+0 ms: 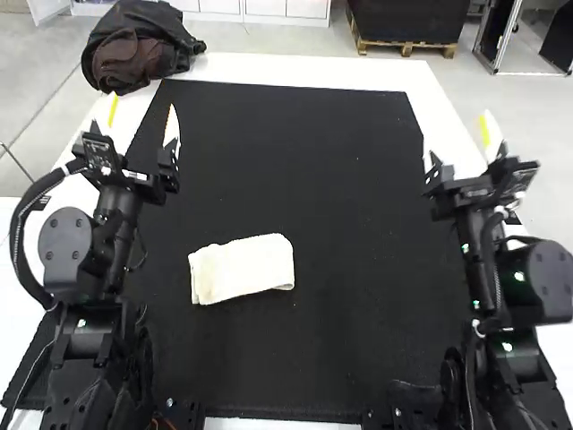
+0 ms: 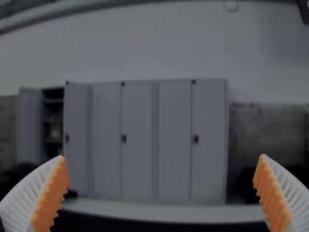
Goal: Fold the towel.
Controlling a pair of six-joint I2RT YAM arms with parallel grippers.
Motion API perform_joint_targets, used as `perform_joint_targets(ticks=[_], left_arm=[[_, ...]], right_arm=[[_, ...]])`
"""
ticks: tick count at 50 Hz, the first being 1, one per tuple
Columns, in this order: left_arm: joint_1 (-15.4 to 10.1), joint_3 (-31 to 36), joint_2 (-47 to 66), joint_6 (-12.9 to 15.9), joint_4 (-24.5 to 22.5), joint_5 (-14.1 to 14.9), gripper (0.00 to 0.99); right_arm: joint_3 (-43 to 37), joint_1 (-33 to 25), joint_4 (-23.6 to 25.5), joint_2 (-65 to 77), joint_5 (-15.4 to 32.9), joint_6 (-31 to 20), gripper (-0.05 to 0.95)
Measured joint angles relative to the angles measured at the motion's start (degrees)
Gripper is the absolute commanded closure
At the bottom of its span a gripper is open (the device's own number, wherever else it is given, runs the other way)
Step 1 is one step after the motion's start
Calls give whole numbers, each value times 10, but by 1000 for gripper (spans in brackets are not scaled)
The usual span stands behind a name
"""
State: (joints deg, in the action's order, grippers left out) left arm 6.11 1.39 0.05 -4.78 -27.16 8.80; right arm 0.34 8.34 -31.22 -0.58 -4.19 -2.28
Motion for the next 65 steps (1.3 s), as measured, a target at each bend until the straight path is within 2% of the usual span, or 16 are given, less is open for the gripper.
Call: perform_joint_targets(ticks=[4, 13, 16, 22, 30, 35, 48, 58, 65], left_arm=[[0, -10, 0, -1, 55, 0, 70], [-11, -11, 0, -4, 169, 0, 39], [-16, -11, 0, -9, 188, 0, 34], [-20, -11, 0, -19, 210, 0, 34], [-20, -11, 0, -26, 249, 0, 33], [-20, -11, 0, -26, 263, 0, 36], [-20, -11, 0, -26, 263, 0, 36], [-20, -11, 0, -26, 266, -2, 36], [-20, -11, 0, -26, 266, -2, 36]], right_arm=[[0, 0, 70, 0, 7, -4, 16], [0, 0, 178, 0, 17, -8, -5], [0, 0, 207, 0, 21, -13, -5], [0, -2, 235, 0, 40, -30, -11], [0, -2, 311, 0, 51, -89, -11], [0, -2, 314, -1, 46, -119, -11], [0, -2, 310, 0, 43, -169, -11], [0, -2, 308, 0, 50, -104, -11], [0, -2, 308, 0, 53, -79, -11]])
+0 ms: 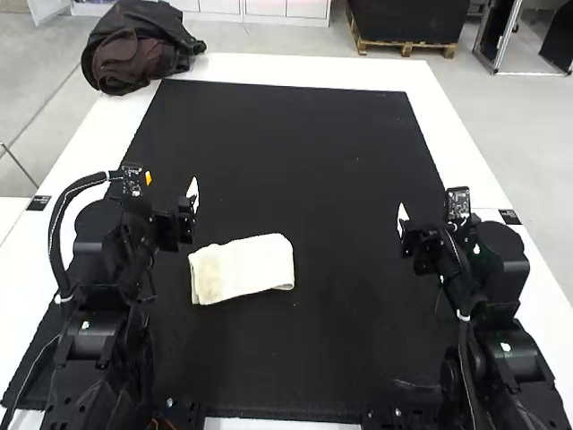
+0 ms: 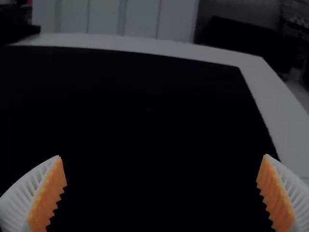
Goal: Fold the towel.
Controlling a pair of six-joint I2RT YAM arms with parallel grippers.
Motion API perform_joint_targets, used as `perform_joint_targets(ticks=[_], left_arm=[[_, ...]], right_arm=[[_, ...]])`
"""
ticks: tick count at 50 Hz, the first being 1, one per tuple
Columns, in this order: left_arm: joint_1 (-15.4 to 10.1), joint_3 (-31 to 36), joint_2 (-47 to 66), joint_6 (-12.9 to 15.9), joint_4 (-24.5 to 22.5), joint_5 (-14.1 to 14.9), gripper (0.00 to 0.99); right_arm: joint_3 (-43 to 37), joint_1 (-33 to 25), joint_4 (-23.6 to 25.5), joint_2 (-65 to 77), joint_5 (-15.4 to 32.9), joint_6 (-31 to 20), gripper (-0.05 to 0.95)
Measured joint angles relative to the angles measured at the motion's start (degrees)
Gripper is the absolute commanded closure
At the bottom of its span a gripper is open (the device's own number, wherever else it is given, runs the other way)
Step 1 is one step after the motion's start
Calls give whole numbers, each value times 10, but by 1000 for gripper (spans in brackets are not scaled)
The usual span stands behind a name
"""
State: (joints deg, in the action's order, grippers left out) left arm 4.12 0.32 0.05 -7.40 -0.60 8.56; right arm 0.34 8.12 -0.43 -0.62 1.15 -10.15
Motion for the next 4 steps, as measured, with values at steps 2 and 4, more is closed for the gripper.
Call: perform_joint_targets(ticks=[2, 4], left_arm=[[0, 0, 0, 0, 0, 0, 36], [0, 0, 0, 0, 0, 0, 36]], right_arm=[[0, 0, 0, 0, 0, 3, -11], [0, 0, 0, 0, 0, 5, -11]])
